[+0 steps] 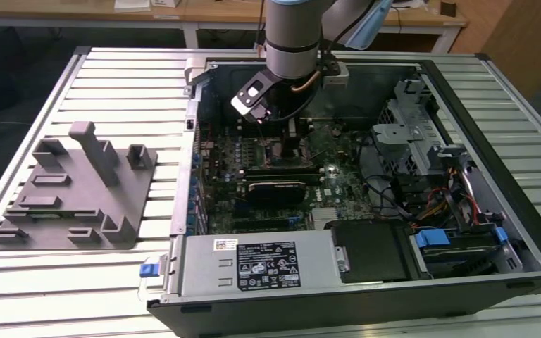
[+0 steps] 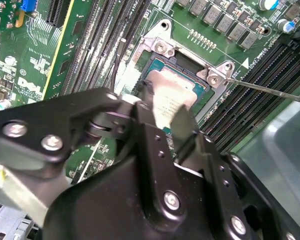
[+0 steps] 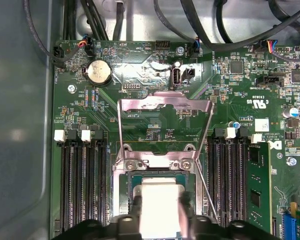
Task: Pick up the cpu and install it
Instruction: 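Place the cpu into insertion slot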
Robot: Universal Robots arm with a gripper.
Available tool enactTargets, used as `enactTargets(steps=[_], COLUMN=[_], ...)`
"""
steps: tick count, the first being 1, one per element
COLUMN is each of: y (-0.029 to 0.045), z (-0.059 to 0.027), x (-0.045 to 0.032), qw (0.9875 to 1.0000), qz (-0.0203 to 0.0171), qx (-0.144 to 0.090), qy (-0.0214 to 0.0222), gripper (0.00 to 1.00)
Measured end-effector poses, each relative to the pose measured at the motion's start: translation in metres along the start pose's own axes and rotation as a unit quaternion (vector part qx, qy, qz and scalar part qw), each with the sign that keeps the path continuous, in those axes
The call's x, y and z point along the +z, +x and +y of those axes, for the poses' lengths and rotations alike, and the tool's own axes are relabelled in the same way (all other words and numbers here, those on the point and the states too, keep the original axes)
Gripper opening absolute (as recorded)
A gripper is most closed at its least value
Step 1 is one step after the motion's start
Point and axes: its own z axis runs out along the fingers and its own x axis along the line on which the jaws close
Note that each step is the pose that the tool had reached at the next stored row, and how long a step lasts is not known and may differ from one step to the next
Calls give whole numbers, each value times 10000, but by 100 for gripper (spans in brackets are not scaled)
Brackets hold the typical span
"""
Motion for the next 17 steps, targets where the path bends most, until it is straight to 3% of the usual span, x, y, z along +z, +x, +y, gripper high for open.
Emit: enactTargets(steps=[1, 3, 4, 8, 14, 17], y=[0, 0, 0, 0, 0, -2], z=[0, 0, 0, 0, 0, 0], x=[0, 0, 0, 0, 0, 1], qw=[10000, 10000, 10000, 10000, 10000, 10000], qz=[0, 1, 1, 3, 5, 59], qx=[0, 0, 0, 0, 0, 3], qy=[0, 0, 0, 0, 0, 1], gripper=[42, 30, 30, 12, 11, 11])
